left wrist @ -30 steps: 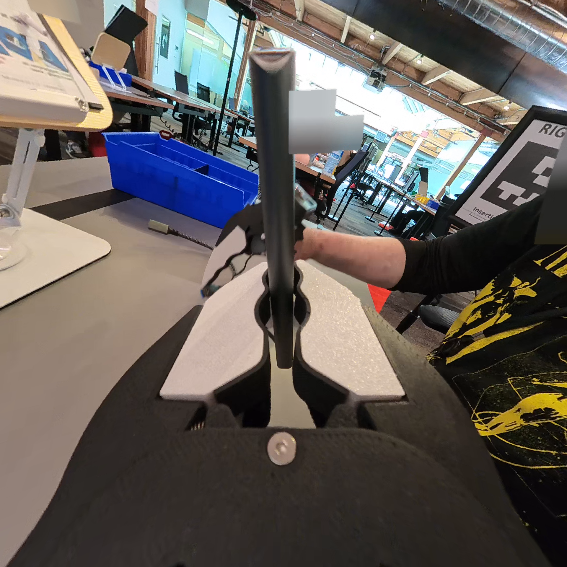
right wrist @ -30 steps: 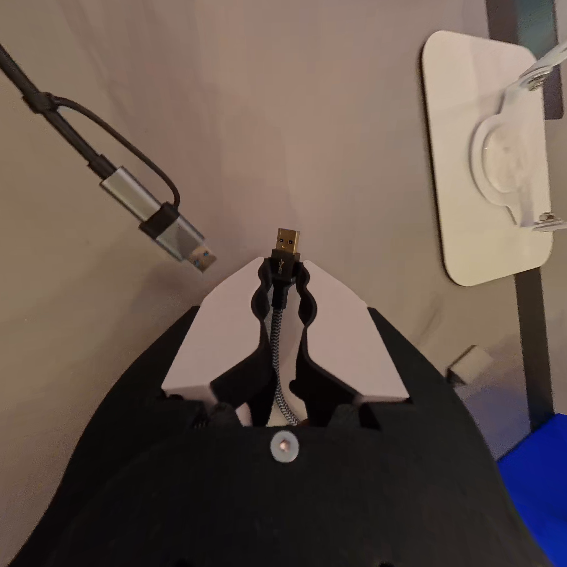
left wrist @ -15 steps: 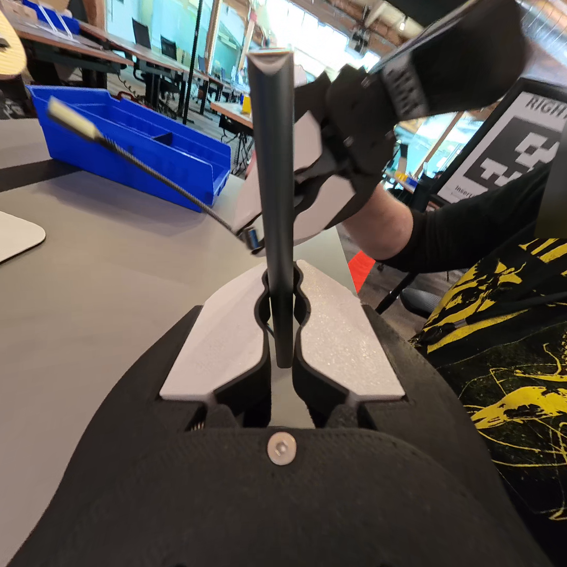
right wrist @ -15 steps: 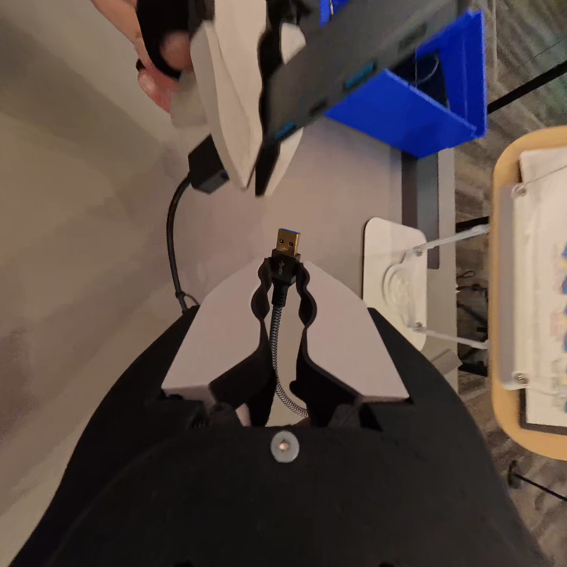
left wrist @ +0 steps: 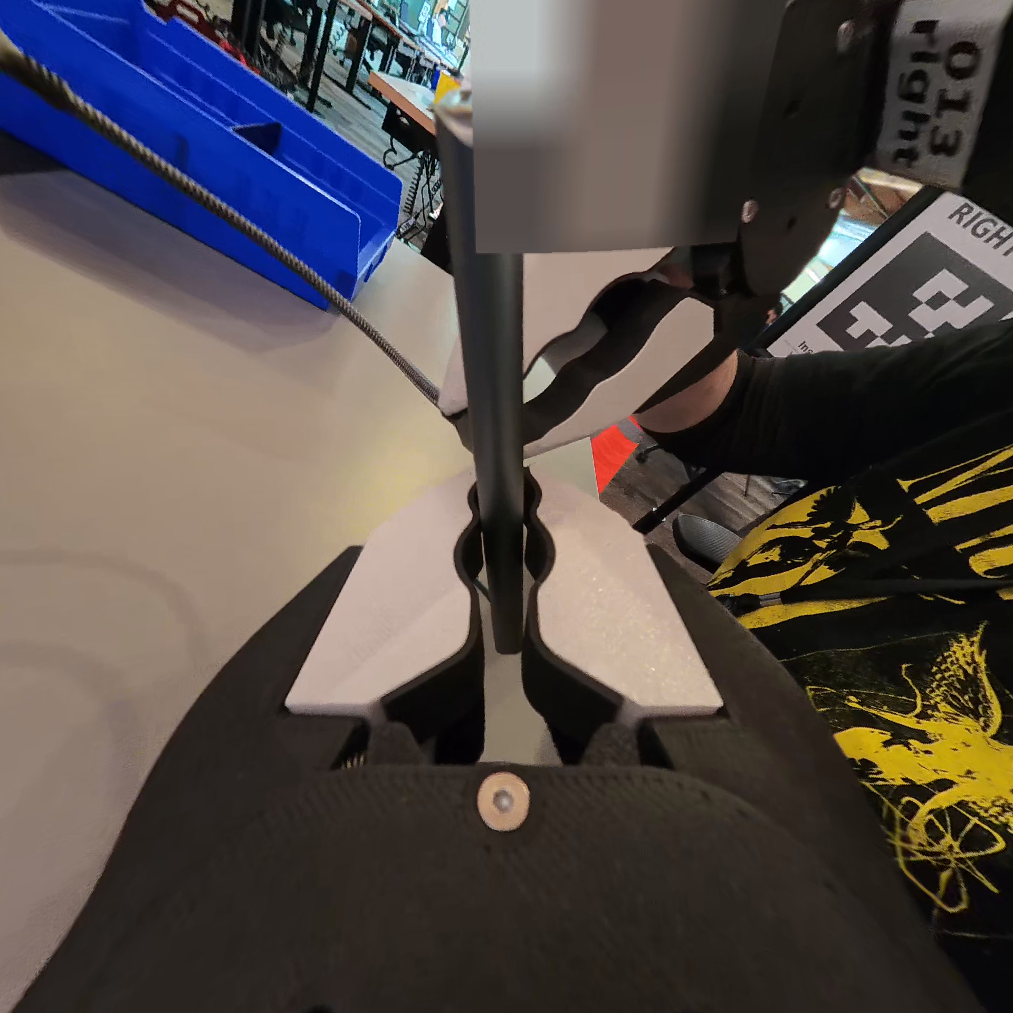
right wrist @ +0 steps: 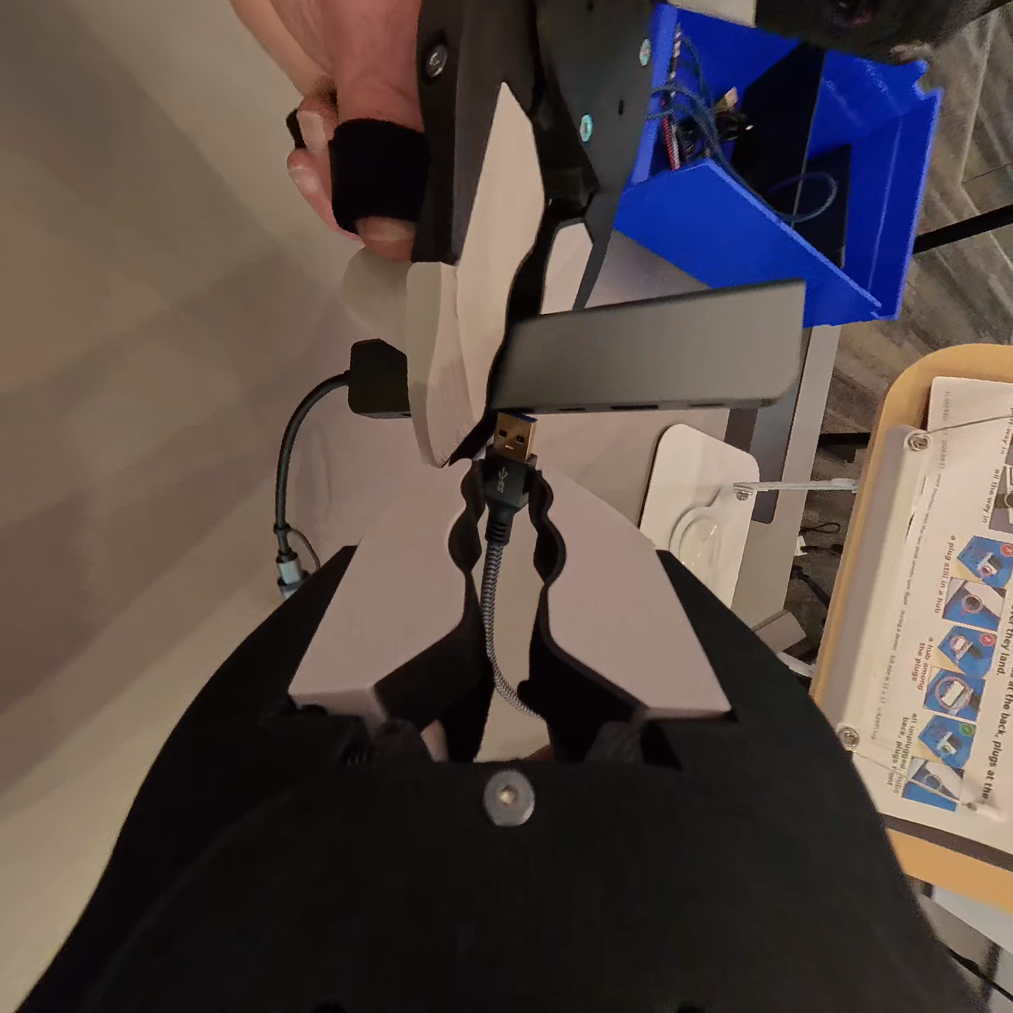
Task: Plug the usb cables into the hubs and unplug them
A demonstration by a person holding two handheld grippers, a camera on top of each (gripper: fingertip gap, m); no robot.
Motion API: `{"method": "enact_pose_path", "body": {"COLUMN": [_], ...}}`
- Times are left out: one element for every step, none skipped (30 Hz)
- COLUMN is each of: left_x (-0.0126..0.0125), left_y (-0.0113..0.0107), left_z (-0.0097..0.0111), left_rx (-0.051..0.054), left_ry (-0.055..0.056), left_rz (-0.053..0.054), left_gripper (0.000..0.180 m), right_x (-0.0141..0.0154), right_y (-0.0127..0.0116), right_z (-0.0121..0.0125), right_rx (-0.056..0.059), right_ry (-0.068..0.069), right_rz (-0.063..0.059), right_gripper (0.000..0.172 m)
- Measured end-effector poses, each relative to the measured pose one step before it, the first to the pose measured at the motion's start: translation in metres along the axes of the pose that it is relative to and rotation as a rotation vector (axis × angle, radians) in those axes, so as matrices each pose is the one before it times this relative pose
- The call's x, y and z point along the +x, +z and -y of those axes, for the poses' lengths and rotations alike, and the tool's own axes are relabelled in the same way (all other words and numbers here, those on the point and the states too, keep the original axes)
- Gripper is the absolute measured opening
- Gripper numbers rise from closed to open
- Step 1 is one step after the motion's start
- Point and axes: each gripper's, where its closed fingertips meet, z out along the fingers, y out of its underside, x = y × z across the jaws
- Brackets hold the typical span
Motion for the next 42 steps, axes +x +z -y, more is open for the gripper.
{"method": "enact_pose_path", "body": {"left_x": [-0.00059,-0.00073,-0.00077,-0.00086,-0.00025,-0.00029,-0.00030,-0.00084,-0.00029,-0.00068,-0.00067,-0.00021,-0.00029,-0.00076,-0.00035,-0.00021,-0.00105,-0.00077,0.00082,0.00050,-0.00127,-0.00117,-0.00041,-0.00059,-0.00186,-0.00249,-0.00133,-0.00228,-0.00351,-0.00203,-0.00141,-0.00189,-0.00207,-0.00225,-0.00189,-0.00091,-0.00031,-0.00041,-0.00047,-0.00029,-0.00046,-0.00049], "left_y": [0.00107,0.00148,0.00143,0.00147,0.00143,0.00098,0.00044,0.00056,0.00101,0.00073,-0.00016,-0.00056,-0.00088,-0.00110,-0.00137,-0.00093,-0.00035,0.00028,0.00083,0.00083,0.00074,0.00074,0.00038,-0.00016,-0.00059,-0.00134,-0.00181,-0.00186,-0.00144,-0.00064,-0.00051,-0.00011,0.00022,0.00043,0.00059,0.00043,0.00039,0.00002,-0.00019,-0.00040,-0.00055,-0.00064], "left_z": [-0.00165,-0.00215,-0.00151,-0.00150,-0.00158,-0.00062,0.00013,-0.00023,-0.00138,-0.00133,-0.00031,0.00074,0.00094,0.00077,0.00055,0.00026,-0.00077,-0.00106,-0.00043,-0.00030,-0.00071,-0.00086,-0.00110,-0.00091,-0.00167,-0.00214,-0.00144,-0.00134,-0.00266,-0.00281,-0.00144,-0.00133,-0.00162,-0.00184,-0.00160,-0.00140,-0.00088,-0.00033,0.00006,0.00017,0.00034,0.00030], "left_rx": [-0.0088,-0.0115,-0.0092,-0.0104,-0.0095,-0.0024,0.0040,-0.0007,-0.0080,-0.0092,-0.0030,0.0035,0.0059,0.0027,0.0009,-0.0001,-0.0061,-0.0073,-0.0021,-0.0003,-0.0048,-0.0055,-0.0057,-0.0040,-0.0094,-0.0118,-0.0071,-0.0056,-0.0167,-0.0165,-0.0056,-0.0038,-0.0043,-0.0055,-0.0045,-0.0036,-0.0022,-0.0002,0.0010,0.0009,0.0021,0.0015], "left_ry": [-0.0160,-0.0038,-0.0136,-0.0138,-0.0014,0.0018,-0.0045,-0.0079,-0.0054,-0.0021,0.0014,0.0010,-0.0012,-0.0071,-0.0033,0.0035,0.0020,0.0040,0.0046,0.0026,-0.0035,0.0015,0.0032,0.0014,-0.0002,0.0015,-0.0002,-0.0010,0.0031,0.0033,-0.0013,-0.0019,-0.0019,-0.0028,-0.0015,-0.0012,-0.0008,-0.0001,-0.0002,0.0001,0.0010,-0.0001], "left_rz": [-0.0010,0.0037,0.0028,0.0025,0.0038,0.0022,0.0013,0.0020,-0.0001,0.0039,0.0064,0.0023,-0.0001,0.0017,0.0013,0.0035,0.0096,0.0074,-0.0042,-0.0025,0.0081,0.0081,0.0011,0.0015,0.0102,0.0122,0.0025,0.0076,0.0175,0.0070,0.0019,0.0042,0.0043,0.0056,0.0069,0.0015,-0.0007,0.0010,0.0017,0.0005,0.0014,0.0016], "left_gripper": [0.011,0.011,0.011,0.011,0.011,0.011,0.011,0.011,0.011,0.011,0.011,0.011,0.011,0.011,0.011,0.011,0.011,0.011,0.011,0.011,0.011,0.011,0.011,0.011,0.011,0.011,0.011,0.011,0.011,0.011,0.011,0.011,0.011,0.011,0.011,0.011,0.011,0.011,0.011,0.011,0.011,0.011], "right_x": [-0.00196,-0.00182,-0.00096,-0.00113,-0.00118,-0.00051,0.00012,0.00014,-0.00010,0.00002,0.00012,0.00065,0.00114,0.00118,0.00091,0.00033,0.00087,0.00110,-0.00003,-0.00079,-0.00155,-0.00222,-0.00163,-0.00091,-0.00026,-0.00053,-0.00133,-0.00199,-0.00203,-0.00163,-0.00134,-0.00160,-0.00107,-0.00011,-0.00013,-0.00037,0.00040,0.00047,-0.00037,-0.00039,-0.00086,-0.00173], "right_y": [0.00094,0.00088,0.00066,0.00113,0.00128,0.00111,0.00116,0.00136,0.00123,0.00078,0.00031,-0.00001,-0.00021,-0.00048,-0.00084,-0.00058,-0.00048,-0.00025,0.00015,0.00051,0.00097,0.00146,0.00170,0.00139,0.00100,0.00074,0.00146,0.00278,0.00486,0.00656,0.00775,0.00847,0.00906,0.00947,0.00951,0.00913,0.00839,0.00698,0.00544,0.00415,0.00278,0.00150], "right_z": [-0.00174,-0.00182,-0.00156,-0.00195,-0.00158,-0.00080,-0.00032,-0.00074,-0.00086,-0.00032,0.00002,0.00004,0.00029,0.00062,0.00087,0.00083,0.00052,0.00037,0.00011,-0.00025,-0.00089,-0.00155,-0.00151,-0.00205,-0.00238,-0.00293,-0.00424,-0.00588,-0.00762,-0.00854,-0.00856,-0.00822,-0.00854,-0.00866,-0.00746,-0.00665,-0.00629,-0.00512,-0.00364,-0.00251,-0.00132,-0.00014], "right_rx": [-0.0229,-0.0205,-0.0204,-0.0267,-0.0298,-0.0244,-0.0191,-0.0210,-0.0241,-0.0203,-0.0123,-0.0019,0.0075,0.0144,0.0185,0.0181,0.0164,0.0143,0.0120,0.0104,0.0070,0.0058,0.0085,0.0106,0.0160,0.0240,0.0256,0.0219,0.0129,0.0070,0.0069,0.0044,-0.0030,-0.0085,-0.0062,-0.0070,-0.0113,-0.0097,-0.0046,-0.0002,0.0065,0.0161], "right_ry": [-0.0069,-0.0004,-0.0029,-0.0035,-0.0072,-0.0045,0.0053,0.0053,-0.0045,-0.0133,-0.0097,-0.0032,0.0043,0.0080,0.0068,0.0065,0.0082,0.0096,0.0056,0.0044,0.0110,0.0131,0.0094,0.0107,0.0195,0.0296,0.0352,0.0390,0.0393,0.0290,0.0210,0.0202,0.0210,0.0211,0.0147,0.0110,0.0132,0.0151,0.0148,0.0118,0.0110,0.0119], "right_rz": [0.0246,0.0293,0.0226,0.0215,0.0184,0.0114,0.0101,0.0080,0.0022,-0.0049,-0.0055,-0.0039,-0.0024,-0.0026,-0.0042,-0.0039,-0.0078,-0.0074,-0.0002,0.0039,0.0123,0.0182,0.0128,0.0080,0.0102,0.0188,0.0285,0.0358,0.0374,0.0308,0.0249,0.0228,0.0193,0.0119,0.0068,0.0025,-0.0060,-0.0098,-0.0099,-0.0162,-0.0195,-0.0169], "right_gripper": [0.014,0.014,0.014,0.014,0.014,0.015,0.015,0.015,0.015,0.015,0.015,0.015,0.015,0.015,0.015,0.015,0.015,0.015,0.015,0.015,0.015,0.015,0.015,0.015,0.015,0.015,0.016,0.016,0.016,0.016,0.016,0.016,0.016,0.016,0.015,0.016,0.016,0.016,0.016,0.016,0.016,0.021]}}
